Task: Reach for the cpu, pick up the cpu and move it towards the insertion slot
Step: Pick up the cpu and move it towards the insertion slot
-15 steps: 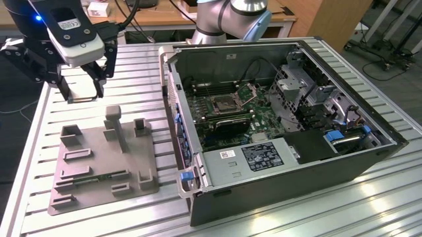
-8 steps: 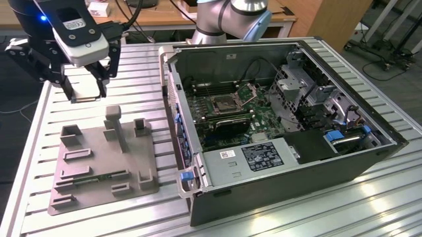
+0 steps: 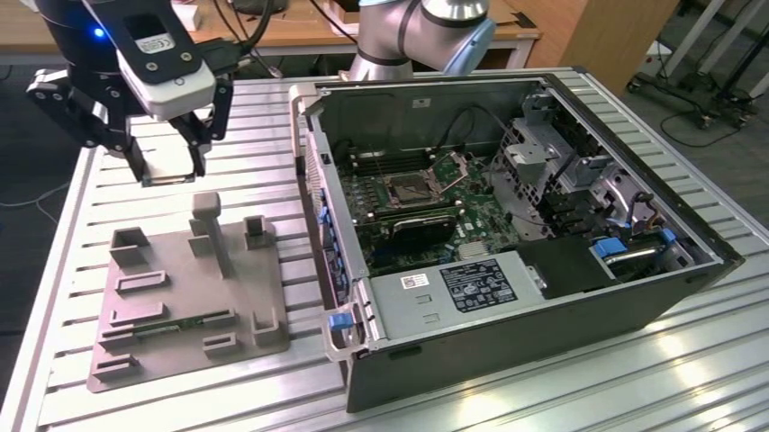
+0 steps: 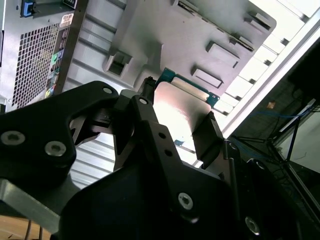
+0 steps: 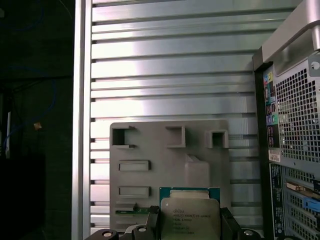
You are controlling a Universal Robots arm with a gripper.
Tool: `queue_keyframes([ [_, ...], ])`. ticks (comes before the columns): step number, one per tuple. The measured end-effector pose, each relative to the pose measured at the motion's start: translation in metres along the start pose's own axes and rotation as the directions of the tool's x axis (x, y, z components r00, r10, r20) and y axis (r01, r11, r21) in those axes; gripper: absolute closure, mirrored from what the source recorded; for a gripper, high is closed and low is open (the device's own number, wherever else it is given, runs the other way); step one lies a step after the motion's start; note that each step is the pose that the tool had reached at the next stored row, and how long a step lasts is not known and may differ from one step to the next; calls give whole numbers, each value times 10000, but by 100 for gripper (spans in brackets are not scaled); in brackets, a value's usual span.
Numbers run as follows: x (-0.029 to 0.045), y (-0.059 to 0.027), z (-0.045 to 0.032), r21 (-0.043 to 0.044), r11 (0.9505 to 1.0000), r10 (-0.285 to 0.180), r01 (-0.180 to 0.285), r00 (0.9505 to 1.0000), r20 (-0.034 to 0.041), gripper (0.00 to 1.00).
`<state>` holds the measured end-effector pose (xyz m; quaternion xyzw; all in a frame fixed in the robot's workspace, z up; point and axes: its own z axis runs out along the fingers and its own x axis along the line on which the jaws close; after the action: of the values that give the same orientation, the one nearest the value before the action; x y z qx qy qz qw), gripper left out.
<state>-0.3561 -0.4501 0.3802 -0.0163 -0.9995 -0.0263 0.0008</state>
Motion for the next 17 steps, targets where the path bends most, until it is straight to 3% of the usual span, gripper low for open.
queue_keyframes([
  [17,-80,3,0,1,10000,0,0,10000,-1,45],
])
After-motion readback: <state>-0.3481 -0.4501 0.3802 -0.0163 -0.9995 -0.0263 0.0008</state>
